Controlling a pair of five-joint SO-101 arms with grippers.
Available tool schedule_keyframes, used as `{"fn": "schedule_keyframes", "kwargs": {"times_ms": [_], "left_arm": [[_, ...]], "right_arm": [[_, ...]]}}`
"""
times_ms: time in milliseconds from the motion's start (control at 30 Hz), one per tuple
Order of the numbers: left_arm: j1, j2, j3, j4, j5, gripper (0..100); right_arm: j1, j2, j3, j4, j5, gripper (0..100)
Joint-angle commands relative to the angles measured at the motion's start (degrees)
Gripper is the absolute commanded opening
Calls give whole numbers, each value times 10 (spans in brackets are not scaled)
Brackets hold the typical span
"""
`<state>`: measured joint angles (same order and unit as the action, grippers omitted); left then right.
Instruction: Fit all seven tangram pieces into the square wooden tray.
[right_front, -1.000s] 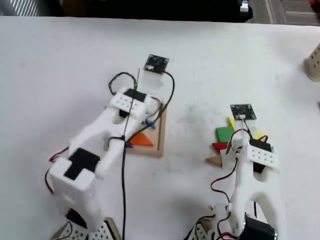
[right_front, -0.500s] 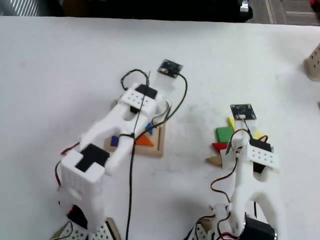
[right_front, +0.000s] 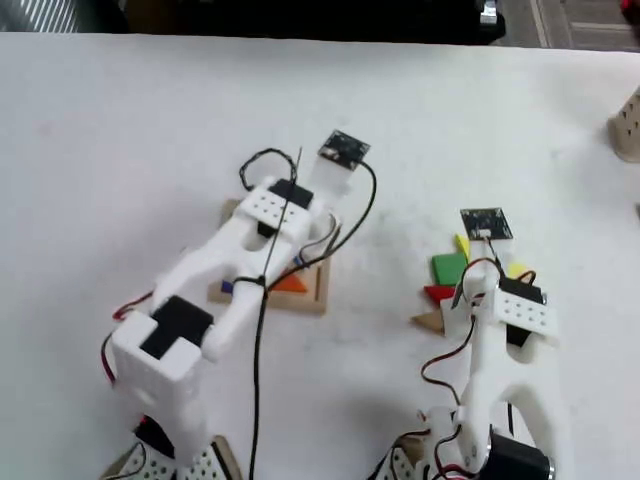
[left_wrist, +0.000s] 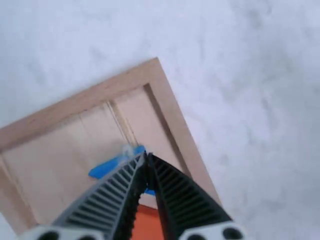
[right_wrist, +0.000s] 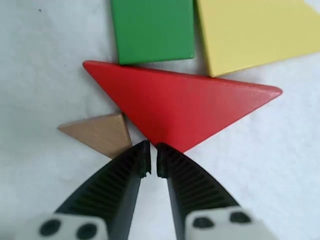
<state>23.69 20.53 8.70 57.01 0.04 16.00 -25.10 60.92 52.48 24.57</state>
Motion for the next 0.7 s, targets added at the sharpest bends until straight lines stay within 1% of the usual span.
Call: {"fn": "schedule_keyframes", "kwargs": {"times_ms": [0,67,267,433,667], "left_arm": [[7,-38,1,-5,-6,21],[7,-38,2,-4,-6,21],[0,-37,3,34,-6,21],[-39,-32,3,60,-3,21],[-102,-32,-1,65,-2,23]], "right_arm": [[-9,6,-13,-12,6,39],[-9,6,-13,-12,6,39],[-9,6,-13,-12,6,39],[-9,6,-13,-12,6,39],[-9,6,-13,-12,6,39]]}}
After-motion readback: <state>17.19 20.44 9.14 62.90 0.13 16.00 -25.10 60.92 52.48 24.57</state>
